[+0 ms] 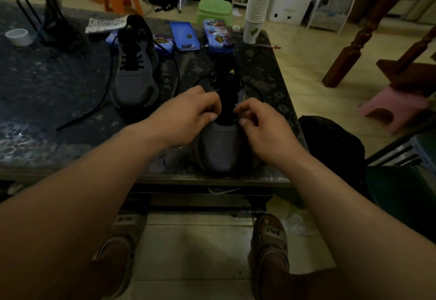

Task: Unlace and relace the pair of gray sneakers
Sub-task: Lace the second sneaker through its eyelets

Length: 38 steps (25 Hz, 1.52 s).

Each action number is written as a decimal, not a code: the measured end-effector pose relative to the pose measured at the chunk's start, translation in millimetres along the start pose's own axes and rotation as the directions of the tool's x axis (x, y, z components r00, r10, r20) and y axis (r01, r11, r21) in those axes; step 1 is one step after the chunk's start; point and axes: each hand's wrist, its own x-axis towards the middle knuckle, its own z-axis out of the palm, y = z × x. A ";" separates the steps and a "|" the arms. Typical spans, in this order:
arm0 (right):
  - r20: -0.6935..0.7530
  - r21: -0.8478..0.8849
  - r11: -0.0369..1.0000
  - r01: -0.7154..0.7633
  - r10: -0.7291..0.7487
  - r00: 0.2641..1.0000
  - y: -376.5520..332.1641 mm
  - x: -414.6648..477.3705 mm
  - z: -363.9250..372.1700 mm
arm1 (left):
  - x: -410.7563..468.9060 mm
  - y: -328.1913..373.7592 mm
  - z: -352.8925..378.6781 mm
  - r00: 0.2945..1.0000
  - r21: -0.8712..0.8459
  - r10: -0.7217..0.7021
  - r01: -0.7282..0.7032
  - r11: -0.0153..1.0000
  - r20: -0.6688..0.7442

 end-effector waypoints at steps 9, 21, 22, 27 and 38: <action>0.187 0.098 0.995 -0.030 0.011 0.982 7.1 22.4 -16.1 | 13.4 -13.0 -5.7 0.985 0.026 0.116 -0.120 0.992 0.131; 0.183 0.009 0.997 0.071 -0.071 0.981 7.5 28.9 -13.3 | 15.6 -12.6 3.7 0.999 -0.051 0.042 -0.041 0.998 0.010; 0.190 0.000 0.998 0.063 -0.062 0.980 7.6 28.6 -12.4 | 16.2 -10.1 6.8 1.000 -0.067 0.010 -0.012 0.998 -0.027; 0.148 0.001 1.000 0.016 -0.016 0.989 8.2 21.5 -13.2 | 16.4 -1.2 16.2 0.991 -0.072 -0.080 0.073 0.995 -0.103; 0.141 -0.001 0.998 0.066 -0.065 0.988 6.7 10.9 -13.7 | -5.4 -9.7 10.0 0.998 -0.176 0.052 -0.055 0.983 -0.021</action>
